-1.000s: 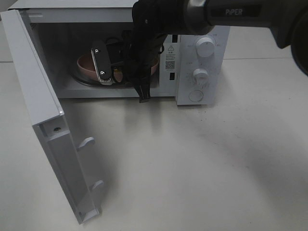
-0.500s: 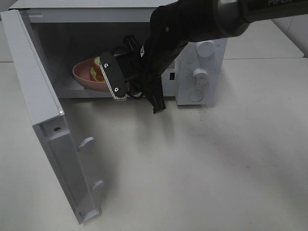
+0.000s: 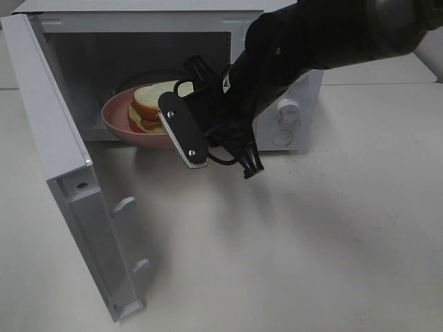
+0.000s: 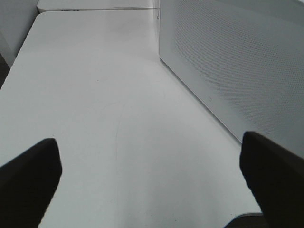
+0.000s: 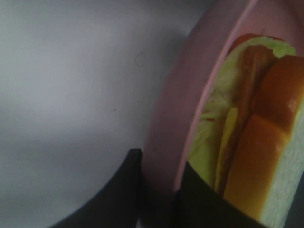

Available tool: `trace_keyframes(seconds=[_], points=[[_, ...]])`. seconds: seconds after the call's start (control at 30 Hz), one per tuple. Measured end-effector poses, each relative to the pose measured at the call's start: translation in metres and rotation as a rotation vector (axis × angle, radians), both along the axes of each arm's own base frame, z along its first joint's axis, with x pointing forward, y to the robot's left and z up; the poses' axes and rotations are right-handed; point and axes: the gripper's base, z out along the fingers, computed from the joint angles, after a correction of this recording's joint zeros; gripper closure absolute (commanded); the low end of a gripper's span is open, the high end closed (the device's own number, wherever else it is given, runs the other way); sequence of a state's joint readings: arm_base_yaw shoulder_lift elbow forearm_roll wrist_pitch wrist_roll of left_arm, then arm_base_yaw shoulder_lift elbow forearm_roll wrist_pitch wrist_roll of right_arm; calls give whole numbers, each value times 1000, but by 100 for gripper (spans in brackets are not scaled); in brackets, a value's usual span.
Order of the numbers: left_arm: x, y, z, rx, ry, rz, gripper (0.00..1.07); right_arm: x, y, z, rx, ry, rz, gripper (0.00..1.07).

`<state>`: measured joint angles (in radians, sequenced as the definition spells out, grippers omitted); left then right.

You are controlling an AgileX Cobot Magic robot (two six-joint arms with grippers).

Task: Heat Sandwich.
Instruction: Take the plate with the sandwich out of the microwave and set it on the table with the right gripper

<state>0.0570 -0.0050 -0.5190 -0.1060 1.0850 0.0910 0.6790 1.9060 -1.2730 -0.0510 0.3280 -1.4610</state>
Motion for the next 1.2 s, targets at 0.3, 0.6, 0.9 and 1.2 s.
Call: trace_keyframes(seconds=[0.3, 0.6, 0.9, 1.2], points=[[0, 0, 0, 0, 0, 0, 9, -28, -22, -1, -4, -15, 23, 107], [0, 0, 0, 0, 0, 0, 9, -54, -43, 5, -16, -27, 37, 107], [0, 0, 0, 0, 0, 0, 9, -78, -63, 20, 1, -52, 38, 107], [0, 0, 0, 0, 0, 0, 9, -102, -82, 29, 14, -71, 38, 107]])
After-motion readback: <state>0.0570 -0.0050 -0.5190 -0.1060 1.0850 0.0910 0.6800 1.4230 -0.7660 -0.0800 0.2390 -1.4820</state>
